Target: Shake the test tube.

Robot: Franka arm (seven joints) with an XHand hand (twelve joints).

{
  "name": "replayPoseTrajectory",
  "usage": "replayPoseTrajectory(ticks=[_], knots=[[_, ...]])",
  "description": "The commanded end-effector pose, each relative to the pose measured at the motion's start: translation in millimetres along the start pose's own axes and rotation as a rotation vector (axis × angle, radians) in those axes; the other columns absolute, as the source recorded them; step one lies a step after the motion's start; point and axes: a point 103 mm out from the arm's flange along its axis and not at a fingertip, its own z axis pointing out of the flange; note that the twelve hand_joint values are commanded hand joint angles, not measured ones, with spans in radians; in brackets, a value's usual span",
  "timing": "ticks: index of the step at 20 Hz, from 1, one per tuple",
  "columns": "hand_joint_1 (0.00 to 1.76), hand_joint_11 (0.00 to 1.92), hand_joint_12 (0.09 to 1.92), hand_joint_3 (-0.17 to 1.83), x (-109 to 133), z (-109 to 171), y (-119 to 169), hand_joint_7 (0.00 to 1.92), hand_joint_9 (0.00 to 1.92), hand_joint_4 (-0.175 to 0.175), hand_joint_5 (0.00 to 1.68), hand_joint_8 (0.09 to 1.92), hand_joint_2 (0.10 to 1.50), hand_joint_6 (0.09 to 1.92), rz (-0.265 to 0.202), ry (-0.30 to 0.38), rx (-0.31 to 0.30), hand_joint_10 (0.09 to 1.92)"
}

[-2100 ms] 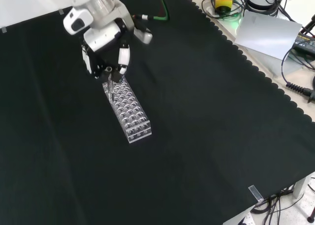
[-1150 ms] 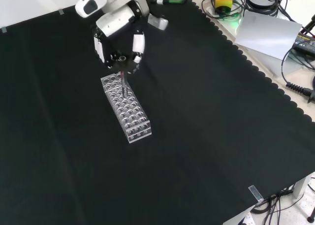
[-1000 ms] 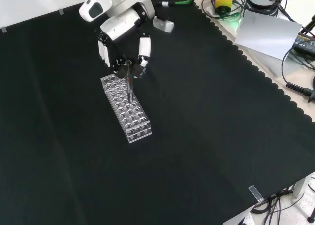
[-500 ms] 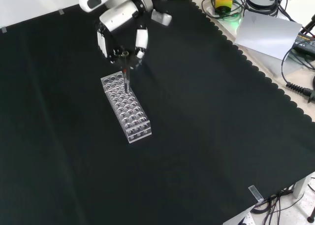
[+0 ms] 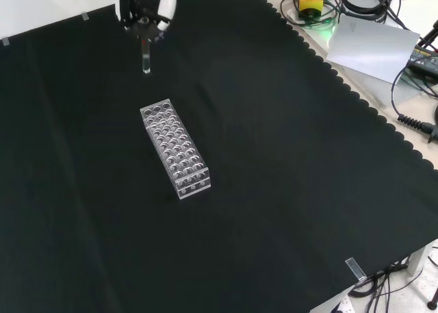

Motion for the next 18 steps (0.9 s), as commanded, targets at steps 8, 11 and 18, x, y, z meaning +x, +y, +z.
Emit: replayPoseTrajectory(ticks=[8, 11, 18], knots=[[1.22, 1.02, 1.11, 0.59, -6, -1, 8, 1.62, 1.56, -0.175, 1.26, 0.66, 0.70, 0.66, 0.036, -0.012, -0.010, 0.66], [1.30, 1.02, 1.10, 0.76, 32, 14, 8, 1.38, 1.55, -0.175, 1.27, 0.70, 0.60, 0.69, -0.026, -0.004, 0.019, 0.66], [1.32, 1.02, 1.10, 0.80, 123, 44, -1, 1.32, 1.55, -0.175, 1.27, 0.72, 0.58, 0.70, -0.171, 0.028, 0.084, 0.66]])
